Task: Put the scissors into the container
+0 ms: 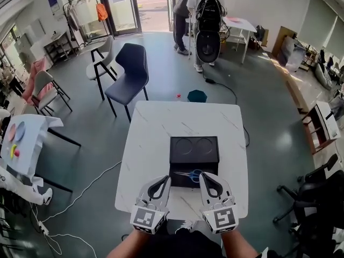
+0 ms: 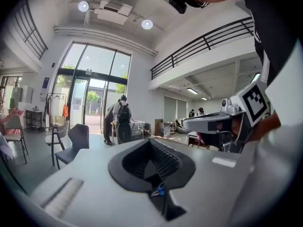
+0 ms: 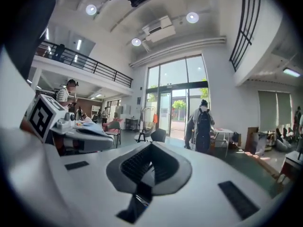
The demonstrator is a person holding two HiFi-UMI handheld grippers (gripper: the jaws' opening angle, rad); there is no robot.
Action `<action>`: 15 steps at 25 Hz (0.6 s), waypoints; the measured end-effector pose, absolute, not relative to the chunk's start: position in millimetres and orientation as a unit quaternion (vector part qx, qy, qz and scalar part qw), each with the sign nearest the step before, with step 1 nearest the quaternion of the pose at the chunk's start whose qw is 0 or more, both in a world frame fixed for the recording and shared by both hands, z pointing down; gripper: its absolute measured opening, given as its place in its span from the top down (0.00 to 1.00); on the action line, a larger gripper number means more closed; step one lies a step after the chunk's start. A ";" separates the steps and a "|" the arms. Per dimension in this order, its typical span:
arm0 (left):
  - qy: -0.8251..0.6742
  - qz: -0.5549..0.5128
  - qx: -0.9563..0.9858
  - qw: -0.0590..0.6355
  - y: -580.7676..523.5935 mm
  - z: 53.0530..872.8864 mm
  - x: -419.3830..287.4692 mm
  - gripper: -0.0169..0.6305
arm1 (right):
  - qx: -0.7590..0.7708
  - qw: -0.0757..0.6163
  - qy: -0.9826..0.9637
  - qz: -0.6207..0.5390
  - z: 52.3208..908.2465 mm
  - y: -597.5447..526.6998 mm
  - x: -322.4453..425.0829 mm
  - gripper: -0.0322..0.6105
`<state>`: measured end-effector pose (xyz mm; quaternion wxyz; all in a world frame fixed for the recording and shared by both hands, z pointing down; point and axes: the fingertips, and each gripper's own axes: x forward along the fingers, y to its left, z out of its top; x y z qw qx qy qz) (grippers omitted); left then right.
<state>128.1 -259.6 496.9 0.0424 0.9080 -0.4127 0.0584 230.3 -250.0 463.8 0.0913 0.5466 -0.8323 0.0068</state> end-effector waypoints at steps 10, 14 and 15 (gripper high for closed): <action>-0.410 0.052 0.910 0.038 -262.1 489.8 133.6 0.96 | 0.555 0.076 -0.829 0.004 459.3 -240.3 233.1 0.94; -0.407 0.055 0.911 0.039 -259.9 492.9 133.1 0.96 | 0.561 0.094 -0.823 0.006 460.5 -239.6 234.3 0.94; -0.406 0.054 0.911 0.039 -259.5 492.5 133.6 0.96 | 0.560 0.097 -0.823 0.008 460.7 -239.1 234.0 0.94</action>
